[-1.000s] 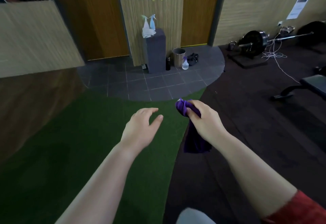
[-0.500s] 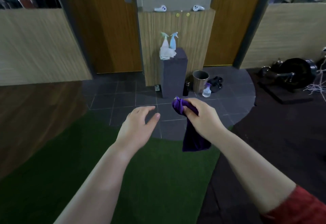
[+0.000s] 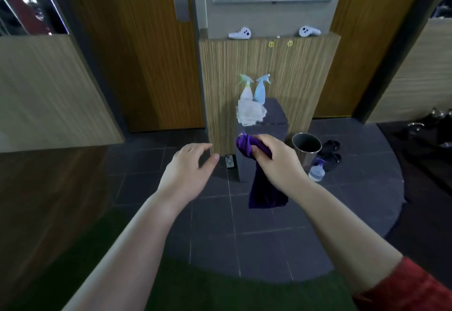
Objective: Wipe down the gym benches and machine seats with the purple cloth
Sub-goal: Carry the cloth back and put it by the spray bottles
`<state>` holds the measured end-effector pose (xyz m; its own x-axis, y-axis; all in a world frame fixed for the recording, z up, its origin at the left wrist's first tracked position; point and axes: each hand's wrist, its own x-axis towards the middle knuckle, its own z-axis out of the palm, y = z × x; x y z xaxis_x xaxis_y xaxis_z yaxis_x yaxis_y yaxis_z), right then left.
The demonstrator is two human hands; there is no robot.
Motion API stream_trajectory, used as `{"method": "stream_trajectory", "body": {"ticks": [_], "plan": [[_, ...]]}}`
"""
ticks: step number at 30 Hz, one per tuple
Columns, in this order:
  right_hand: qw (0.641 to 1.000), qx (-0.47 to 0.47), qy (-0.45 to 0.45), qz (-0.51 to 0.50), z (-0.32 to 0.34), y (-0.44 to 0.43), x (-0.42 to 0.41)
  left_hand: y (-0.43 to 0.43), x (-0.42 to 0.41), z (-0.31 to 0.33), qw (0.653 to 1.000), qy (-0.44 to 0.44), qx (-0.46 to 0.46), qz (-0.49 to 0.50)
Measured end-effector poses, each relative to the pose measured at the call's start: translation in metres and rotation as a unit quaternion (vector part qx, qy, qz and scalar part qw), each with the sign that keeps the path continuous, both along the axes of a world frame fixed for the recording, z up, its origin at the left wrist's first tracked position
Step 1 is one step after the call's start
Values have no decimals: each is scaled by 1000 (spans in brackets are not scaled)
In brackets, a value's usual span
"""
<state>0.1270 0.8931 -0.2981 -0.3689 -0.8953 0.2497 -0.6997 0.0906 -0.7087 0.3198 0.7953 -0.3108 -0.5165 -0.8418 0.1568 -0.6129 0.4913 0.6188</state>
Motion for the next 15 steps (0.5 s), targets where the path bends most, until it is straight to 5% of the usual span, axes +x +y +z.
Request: {"method": "stream_trajectory", "body": {"ticks": [15], "plan": [[1000,-1,8,18,19,-413,-240,-412,-244,17,1000,13,-11,21]]}}
